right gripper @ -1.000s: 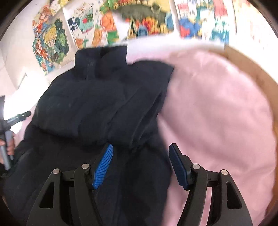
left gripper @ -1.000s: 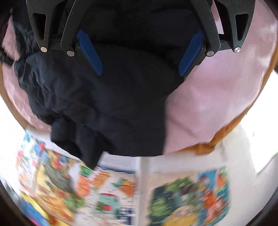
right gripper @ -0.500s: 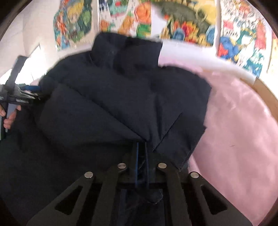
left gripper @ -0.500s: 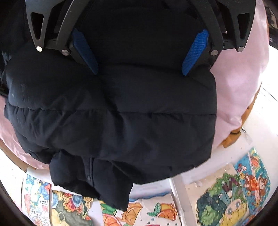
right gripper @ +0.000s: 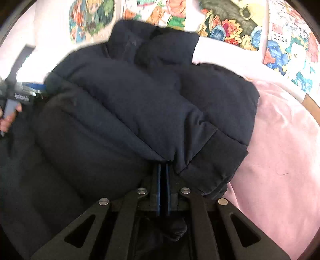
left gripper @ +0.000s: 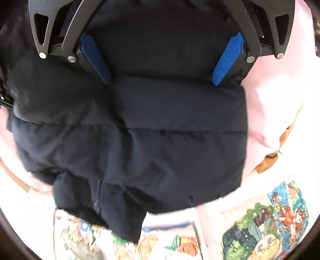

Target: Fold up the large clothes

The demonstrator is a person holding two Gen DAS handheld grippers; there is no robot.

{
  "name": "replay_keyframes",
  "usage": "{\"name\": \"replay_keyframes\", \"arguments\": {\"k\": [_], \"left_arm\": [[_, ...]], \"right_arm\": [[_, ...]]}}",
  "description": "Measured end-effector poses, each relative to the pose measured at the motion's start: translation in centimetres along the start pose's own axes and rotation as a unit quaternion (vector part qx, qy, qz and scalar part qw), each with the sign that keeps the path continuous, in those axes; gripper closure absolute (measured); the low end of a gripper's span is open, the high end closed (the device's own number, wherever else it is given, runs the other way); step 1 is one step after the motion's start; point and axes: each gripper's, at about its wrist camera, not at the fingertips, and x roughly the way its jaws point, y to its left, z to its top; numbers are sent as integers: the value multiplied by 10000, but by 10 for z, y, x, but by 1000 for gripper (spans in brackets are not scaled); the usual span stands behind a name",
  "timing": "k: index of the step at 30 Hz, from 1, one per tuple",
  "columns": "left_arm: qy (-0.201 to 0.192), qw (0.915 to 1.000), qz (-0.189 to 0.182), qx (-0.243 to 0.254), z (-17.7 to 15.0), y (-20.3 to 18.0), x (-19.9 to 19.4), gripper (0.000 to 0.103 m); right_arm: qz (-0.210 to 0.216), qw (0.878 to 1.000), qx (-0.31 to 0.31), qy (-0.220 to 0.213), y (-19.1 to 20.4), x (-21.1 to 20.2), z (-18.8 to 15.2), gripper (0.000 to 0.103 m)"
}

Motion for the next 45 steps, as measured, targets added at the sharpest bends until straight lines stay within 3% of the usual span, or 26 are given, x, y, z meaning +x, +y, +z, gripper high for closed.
{"name": "replay_keyframes", "arguments": {"k": [3,5,7,11,16,20,23,28,31,33,36,39,45], "left_arm": [[-270,9985,-479,-39,-4,10,-28,0],[-511,9969,-600,31,2,13,-45,0],[-671,9959,-595,105,14,11,-56,0],[-857,9947,-545,160,61,13,-57,0],[-898,9943,-502,285,122,-5,-35,0],[-1090,9921,-617,-25,169,-16,-4,0],[-1103,9914,-637,-301,189,-18,16,0],[-1147,9879,-735,-740,208,-11,39,4],[-1093,9840,-1011,-982,213,-5,49,29],[-974,9810,-1228,-1141,215,-3,56,67],[-906,9760,-1503,-1292,212,-4,55,90],[-1086,9775,-1378,-1171,201,-6,37,94],[-1610,9679,-1634,-1029,141,20,-31,95]], "right_arm": [[425,9985,257,-232,-12,-21,3,77],[799,9954,339,-416,-17,-32,9,40],[854,9928,380,-745,-19,-42,17,24],[1270,9828,805,-1074,-41,-40,51,23],[1083,9789,1517,-842,-65,7,109,23],[1113,9661,2199,-774,-75,53,148,25],[1113,9565,2552,-871,-77,81,172,37],[1075,9552,2628,-839,-74,105,195,48],[1079,9553,2632,-802,-71,113,200,61],[1096,9554,2616,-820,-69,111,202,69],[1056,9578,2517,-902,-63,105,201,77],[994,9616,2364,-982,-58,90,197,82],[1056,9681,1825,-1356,-45,28,169,85]]}}
